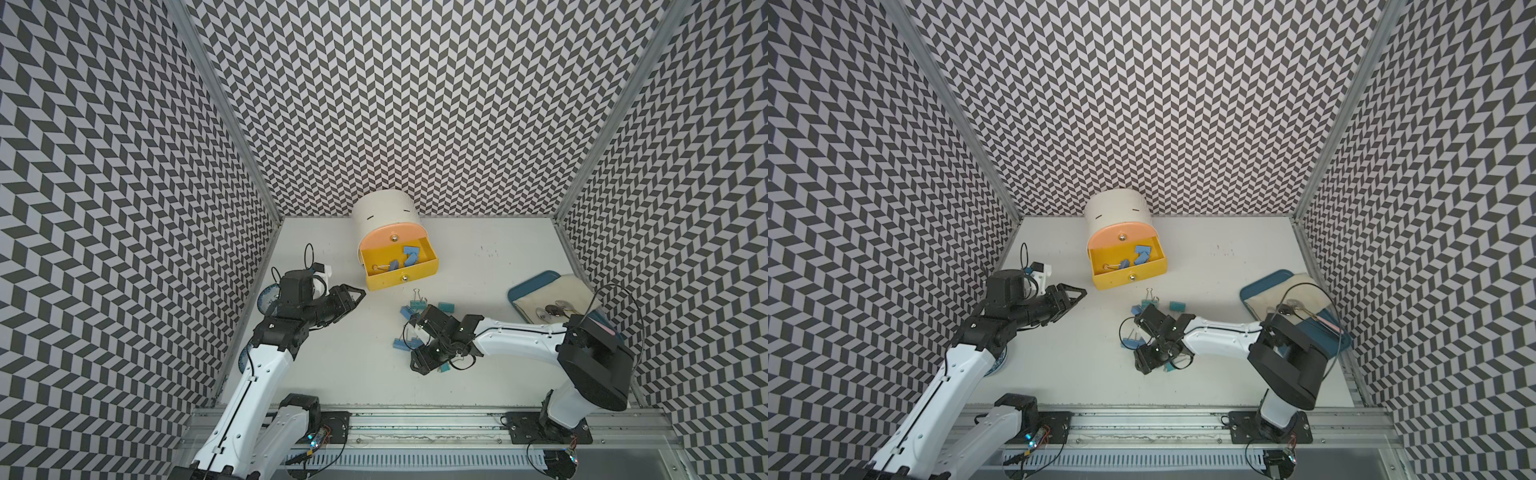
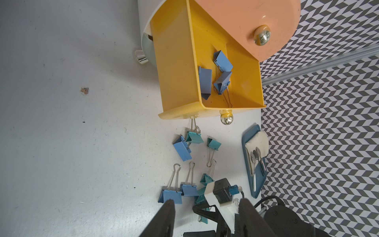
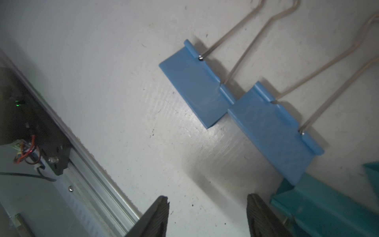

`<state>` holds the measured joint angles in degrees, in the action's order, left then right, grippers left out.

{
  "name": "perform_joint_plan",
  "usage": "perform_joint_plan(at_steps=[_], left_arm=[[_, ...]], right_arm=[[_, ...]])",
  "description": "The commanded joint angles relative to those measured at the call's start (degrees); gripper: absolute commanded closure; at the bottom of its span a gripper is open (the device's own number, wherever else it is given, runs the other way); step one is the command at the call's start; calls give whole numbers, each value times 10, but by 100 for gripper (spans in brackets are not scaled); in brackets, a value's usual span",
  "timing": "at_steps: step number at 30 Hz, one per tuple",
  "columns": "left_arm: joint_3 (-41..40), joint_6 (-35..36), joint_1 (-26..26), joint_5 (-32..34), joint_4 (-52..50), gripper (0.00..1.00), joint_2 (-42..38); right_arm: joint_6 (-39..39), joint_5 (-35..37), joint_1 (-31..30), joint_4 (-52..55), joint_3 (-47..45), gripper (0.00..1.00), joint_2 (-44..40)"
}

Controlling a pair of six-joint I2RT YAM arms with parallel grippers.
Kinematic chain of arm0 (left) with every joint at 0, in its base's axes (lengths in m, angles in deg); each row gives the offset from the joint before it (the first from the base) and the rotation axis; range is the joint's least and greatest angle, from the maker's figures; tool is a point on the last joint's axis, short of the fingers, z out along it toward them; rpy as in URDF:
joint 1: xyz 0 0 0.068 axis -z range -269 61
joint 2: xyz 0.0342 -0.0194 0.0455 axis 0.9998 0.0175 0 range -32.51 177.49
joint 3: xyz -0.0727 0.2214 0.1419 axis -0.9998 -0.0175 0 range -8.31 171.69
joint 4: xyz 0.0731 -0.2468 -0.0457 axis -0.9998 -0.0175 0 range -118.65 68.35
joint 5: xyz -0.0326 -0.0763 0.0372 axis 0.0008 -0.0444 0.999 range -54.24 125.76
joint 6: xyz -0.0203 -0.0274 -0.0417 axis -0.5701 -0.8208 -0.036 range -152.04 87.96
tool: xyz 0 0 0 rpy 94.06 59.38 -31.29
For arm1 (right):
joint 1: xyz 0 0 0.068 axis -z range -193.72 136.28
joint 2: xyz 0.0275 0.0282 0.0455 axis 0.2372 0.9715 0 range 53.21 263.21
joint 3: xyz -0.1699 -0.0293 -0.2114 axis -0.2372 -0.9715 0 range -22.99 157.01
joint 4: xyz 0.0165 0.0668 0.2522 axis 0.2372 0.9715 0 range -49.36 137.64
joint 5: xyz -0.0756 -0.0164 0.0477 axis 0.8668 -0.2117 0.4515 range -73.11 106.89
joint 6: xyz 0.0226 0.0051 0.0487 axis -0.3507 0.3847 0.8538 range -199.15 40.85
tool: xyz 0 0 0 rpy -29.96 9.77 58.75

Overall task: Put the binder clips in the drawer according to color
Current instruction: Move the binder clip to the center of the board.

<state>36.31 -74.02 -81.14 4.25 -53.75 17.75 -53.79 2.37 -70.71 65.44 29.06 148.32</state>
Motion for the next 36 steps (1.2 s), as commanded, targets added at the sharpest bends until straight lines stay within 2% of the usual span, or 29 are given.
perform_joint_plan(at_steps=[1,25,36], left_arm=[[-1,11,1,1,-7,46,-1],[-3,22,1,-4,-11,46,2],[0,36,0,-5,-28,46,-3]], right_arm=[[10,45,-2,8,19,33,9],[50,199,-1,68,108,34,72],[66,208,-13,70,147,36,105]])
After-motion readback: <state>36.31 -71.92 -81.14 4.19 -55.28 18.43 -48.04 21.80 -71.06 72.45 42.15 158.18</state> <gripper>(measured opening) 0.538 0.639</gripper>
